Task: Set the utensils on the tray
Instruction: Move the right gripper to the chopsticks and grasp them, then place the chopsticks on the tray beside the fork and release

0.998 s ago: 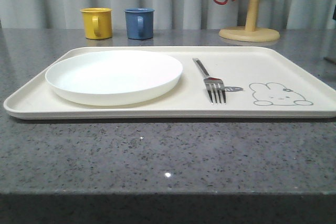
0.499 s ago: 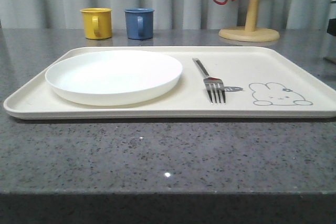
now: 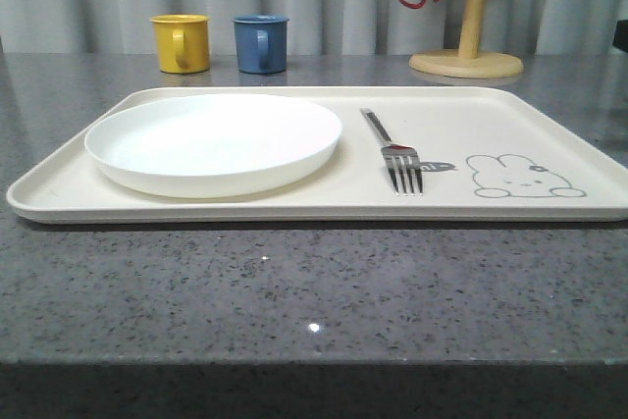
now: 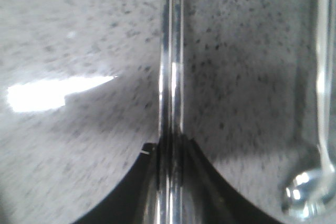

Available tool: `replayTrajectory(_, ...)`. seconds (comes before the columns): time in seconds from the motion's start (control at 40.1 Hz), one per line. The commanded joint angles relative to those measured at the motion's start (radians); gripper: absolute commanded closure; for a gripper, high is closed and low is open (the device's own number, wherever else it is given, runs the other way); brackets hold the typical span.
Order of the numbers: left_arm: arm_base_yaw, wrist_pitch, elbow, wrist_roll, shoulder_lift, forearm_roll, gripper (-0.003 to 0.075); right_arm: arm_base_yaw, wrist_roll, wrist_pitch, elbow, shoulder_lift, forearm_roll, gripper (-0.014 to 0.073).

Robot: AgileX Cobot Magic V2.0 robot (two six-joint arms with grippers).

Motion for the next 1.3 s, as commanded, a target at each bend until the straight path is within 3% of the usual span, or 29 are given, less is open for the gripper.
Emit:
replayTrajectory(0.0, 0.001, -0.079, -0.027, -0.009, 0.013, -0.005, 0.0738, 0.022, 0.021, 0.021, -0.025, -0.099, 0.0, 0.0558)
replayTrajectory(0.225, 0.001, -0.079, -0.027, -0.009, 0.013, -0.005, 0.0738, 0.168, 0.083, 0.073, -0.044, -0.127, 0.0, 0.0558)
replayTrajectory(0.599, 0.001, -0.079, -0.027, -0.009, 0.013, -0.005, 0.0738, 0.4, 0.245, -0.017, -0.078, -0.059, 0.059, 0.0558)
replayTrajectory(1.273, 0.001, -0.079, -0.027, -0.009, 0.013, -0.005, 0.0738, 0.426, 0.278, -0.085, -0.132, 0.059, 0.109, 0.0557)
